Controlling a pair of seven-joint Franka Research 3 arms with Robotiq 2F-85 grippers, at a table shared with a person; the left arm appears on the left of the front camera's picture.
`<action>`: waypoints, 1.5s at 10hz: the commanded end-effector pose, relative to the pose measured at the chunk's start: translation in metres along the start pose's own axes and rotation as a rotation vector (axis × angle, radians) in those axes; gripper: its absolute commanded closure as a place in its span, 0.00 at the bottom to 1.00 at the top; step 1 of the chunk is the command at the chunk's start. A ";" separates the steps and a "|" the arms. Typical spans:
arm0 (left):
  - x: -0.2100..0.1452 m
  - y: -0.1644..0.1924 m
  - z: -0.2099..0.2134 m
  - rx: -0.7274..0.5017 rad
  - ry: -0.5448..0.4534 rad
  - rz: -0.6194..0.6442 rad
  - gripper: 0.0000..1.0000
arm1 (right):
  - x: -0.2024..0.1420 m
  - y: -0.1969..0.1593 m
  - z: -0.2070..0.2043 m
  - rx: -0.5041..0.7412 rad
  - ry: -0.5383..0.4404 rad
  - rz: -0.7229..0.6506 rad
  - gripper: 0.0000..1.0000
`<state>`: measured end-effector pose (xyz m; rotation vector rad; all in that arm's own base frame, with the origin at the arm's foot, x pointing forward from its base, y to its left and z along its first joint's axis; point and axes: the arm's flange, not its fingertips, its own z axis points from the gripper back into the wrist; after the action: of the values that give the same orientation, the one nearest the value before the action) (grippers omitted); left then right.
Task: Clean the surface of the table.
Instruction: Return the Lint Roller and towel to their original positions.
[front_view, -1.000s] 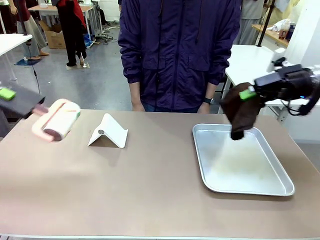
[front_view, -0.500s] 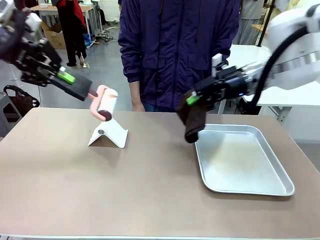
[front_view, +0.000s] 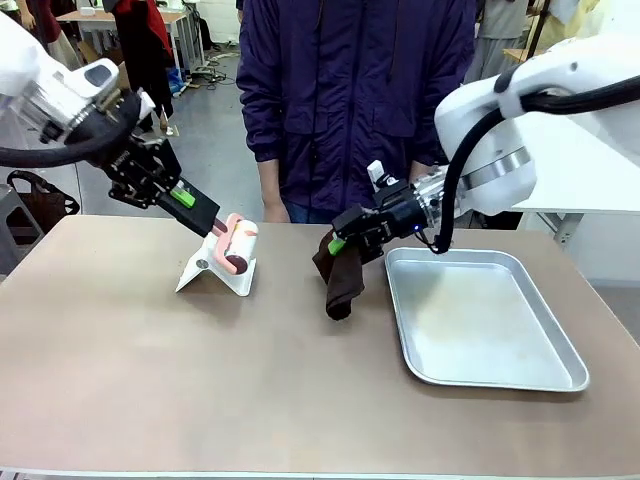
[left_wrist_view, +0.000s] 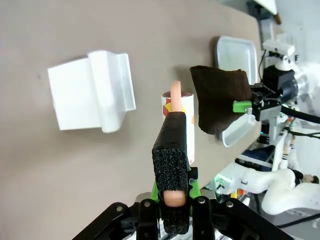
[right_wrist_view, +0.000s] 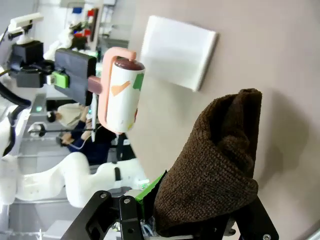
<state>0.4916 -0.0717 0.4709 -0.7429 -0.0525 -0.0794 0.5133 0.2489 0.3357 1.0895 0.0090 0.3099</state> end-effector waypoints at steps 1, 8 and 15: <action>0.016 -0.002 -0.006 0.022 -0.040 0.031 0.78 | 0.007 0.004 -0.002 -0.022 -0.015 -0.034 1.00; 0.019 0.015 -0.027 0.153 -0.165 0.016 0.78 | 0.004 -0.011 -0.012 -0.137 -0.128 -0.033 1.00; 0.034 0.020 -0.042 0.172 -0.047 0.019 0.78 | 0.011 -0.028 -0.009 -0.204 -0.176 -0.145 1.00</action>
<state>0.5219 -0.0868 0.4229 -0.5942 -0.1238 -0.0514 0.5230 0.2394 0.3073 0.9037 -0.1091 0.1098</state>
